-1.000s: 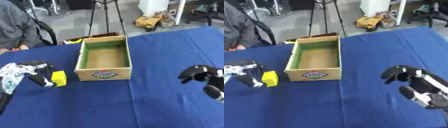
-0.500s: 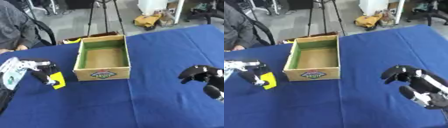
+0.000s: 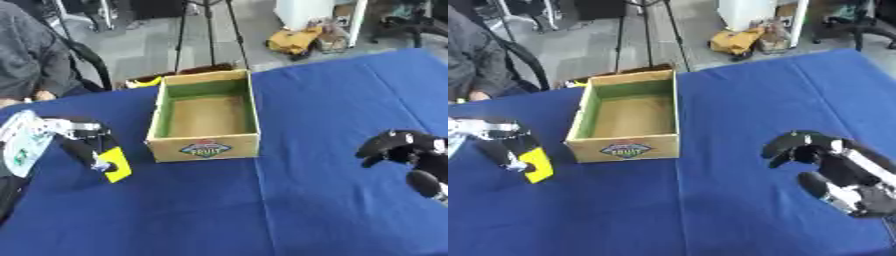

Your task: Pick up objects on the table and place them in the box.

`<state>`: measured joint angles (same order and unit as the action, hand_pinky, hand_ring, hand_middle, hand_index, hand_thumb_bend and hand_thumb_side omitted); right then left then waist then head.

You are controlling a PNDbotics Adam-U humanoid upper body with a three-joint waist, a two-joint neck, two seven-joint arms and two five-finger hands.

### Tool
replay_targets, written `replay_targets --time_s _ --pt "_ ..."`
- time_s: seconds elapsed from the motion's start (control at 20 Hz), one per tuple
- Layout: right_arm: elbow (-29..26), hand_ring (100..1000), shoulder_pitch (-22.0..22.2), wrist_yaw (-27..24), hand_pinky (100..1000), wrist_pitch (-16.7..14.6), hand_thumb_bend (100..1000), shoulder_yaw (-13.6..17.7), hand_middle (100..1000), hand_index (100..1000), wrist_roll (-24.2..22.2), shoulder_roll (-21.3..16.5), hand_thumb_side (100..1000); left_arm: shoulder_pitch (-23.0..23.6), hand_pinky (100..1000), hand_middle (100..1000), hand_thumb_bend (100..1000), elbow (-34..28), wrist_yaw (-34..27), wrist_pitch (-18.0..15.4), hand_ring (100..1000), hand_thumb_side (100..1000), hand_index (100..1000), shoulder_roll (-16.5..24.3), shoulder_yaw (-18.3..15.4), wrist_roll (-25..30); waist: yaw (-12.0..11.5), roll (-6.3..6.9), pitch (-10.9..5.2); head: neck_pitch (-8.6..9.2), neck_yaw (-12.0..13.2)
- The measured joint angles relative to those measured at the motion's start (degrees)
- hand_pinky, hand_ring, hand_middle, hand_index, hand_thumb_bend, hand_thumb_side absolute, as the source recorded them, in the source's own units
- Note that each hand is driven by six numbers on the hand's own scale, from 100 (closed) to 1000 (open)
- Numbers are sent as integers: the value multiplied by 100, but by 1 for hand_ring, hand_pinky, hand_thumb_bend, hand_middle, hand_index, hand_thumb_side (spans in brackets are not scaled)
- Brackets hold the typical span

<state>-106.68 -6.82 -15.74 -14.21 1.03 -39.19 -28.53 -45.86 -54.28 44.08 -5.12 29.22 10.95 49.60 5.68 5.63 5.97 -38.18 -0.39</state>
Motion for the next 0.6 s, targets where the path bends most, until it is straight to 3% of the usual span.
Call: replay_targets --time_s 0.6 --pt "0 788 0 0 713 -1 288 2 747 796 1 0 579 94 698 631 424 49 196 70 611 347 811 -7 12 -35 -6 -16 3 0 -23"
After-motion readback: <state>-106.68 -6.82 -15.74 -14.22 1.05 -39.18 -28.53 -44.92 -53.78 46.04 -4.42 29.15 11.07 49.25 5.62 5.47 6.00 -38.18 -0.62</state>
